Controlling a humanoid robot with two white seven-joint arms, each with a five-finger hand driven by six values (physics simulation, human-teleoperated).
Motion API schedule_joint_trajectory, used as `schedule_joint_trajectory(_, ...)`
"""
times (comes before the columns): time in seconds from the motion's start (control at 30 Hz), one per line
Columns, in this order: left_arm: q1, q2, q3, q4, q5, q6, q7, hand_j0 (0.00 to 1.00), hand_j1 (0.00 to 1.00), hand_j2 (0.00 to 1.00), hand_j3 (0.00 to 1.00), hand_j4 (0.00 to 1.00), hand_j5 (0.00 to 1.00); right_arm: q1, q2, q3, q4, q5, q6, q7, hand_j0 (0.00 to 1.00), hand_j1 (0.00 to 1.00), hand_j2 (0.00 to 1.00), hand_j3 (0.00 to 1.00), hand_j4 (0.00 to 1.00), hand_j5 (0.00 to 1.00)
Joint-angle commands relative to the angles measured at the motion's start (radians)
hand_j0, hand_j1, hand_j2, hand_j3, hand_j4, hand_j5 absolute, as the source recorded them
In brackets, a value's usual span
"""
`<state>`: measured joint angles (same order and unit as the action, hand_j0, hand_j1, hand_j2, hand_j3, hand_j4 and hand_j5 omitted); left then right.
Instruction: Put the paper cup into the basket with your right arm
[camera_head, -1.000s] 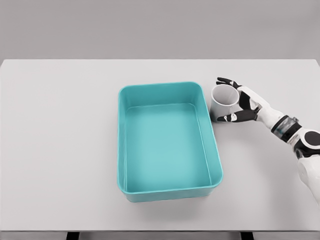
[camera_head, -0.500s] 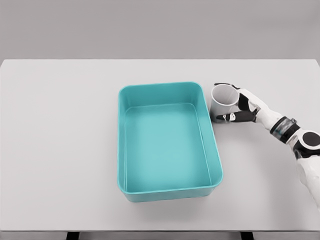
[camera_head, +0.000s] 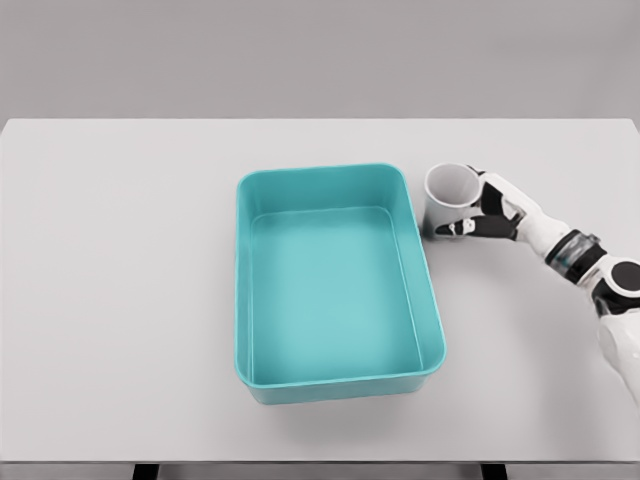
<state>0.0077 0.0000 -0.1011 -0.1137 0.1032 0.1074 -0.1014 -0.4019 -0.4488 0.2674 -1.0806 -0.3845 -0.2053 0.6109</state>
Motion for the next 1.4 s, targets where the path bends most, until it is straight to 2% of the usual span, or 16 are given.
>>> schedule_joint_trajectory(0.0, 0.000, 0.000, 0.000, 0.000, 0.000, 0.000, 0.000, 1.00, 1.00, 1.00, 1.00, 1.00, 1.00, 0.000, -0.010, -0.020, -0.028, -0.007, 0.000, 0.000, 0.57, 0.57, 0.57, 0.57, 0.57, 0.57)
schedule_joint_trajectory(0.13, 0.000, 0.000, 0.000, 0.000, 0.000, 0.000, -0.001, 1.00, 1.00, 1.00, 1.00, 1.00, 1.00, 0.006, -0.014, -0.022, -0.058, -0.007, 0.001, 0.000, 0.55, 0.55, 0.55, 0.55, 0.55, 0.55)
schedule_joint_trajectory(0.4, 0.000, 0.000, 0.000, 0.000, 0.001, 0.000, 0.000, 1.00, 1.00, 1.00, 1.00, 1.00, 1.00, 0.020, -0.050, -0.059, -0.171, -0.008, 0.000, 0.000, 0.54, 0.54, 0.54, 0.54, 0.54, 0.54)
schedule_joint_trajectory(0.6, 0.000, 0.000, 0.000, 0.000, 0.001, 0.000, 0.000, 1.00, 1.00, 1.00, 1.00, 1.00, 1.00, 0.051, -0.060, -0.073, -0.295, -0.007, -0.003, 0.000, 0.54, 0.54, 0.54, 0.54, 0.54, 0.54)
schedule_joint_trajectory(0.73, 0.000, 0.000, 0.000, 0.000, 0.000, 0.000, 0.000, 1.00, 1.00, 1.00, 1.00, 1.00, 1.00, 0.054, -0.064, -0.073, -0.349, -0.004, -0.005, 0.000, 0.54, 0.54, 0.54, 0.54, 0.54, 0.54)
schedule_joint_trajectory(0.83, 0.000, 0.000, 0.000, 0.000, 0.000, 0.000, -0.001, 1.00, 1.00, 1.00, 1.00, 1.00, 1.00, 0.055, -0.065, -0.073, -0.387, -0.004, -0.028, 0.000, 0.54, 0.54, 0.54, 0.54, 0.54, 0.54)
schedule_joint_trajectory(0.93, 0.000, 0.000, 0.000, 0.000, 0.000, 0.000, -0.001, 1.00, 1.00, 1.00, 1.00, 1.00, 1.00, 0.055, -0.064, -0.073, -0.433, 0.042, -0.043, 0.000, 0.54, 0.54, 0.54, 0.54, 0.54, 0.54)
schedule_joint_trajectory(1.17, 0.000, 0.000, 0.000, 0.000, 0.001, 0.000, 0.000, 1.00, 1.00, 1.00, 1.00, 1.00, 1.00, 0.074, -0.062, -0.066, -0.516, 0.128, -0.146, 0.000, 0.54, 0.54, 0.54, 0.54, 0.54, 0.54)
schedule_joint_trajectory(1.37, 0.000, 0.000, 0.000, 0.000, 0.000, 0.000, 0.000, 1.00, 1.00, 1.00, 1.00, 1.00, 1.00, 0.080, -0.062, -0.039, -0.539, 0.179, -0.244, 0.000, 0.54, 0.54, 0.54, 0.54, 0.54, 0.54)
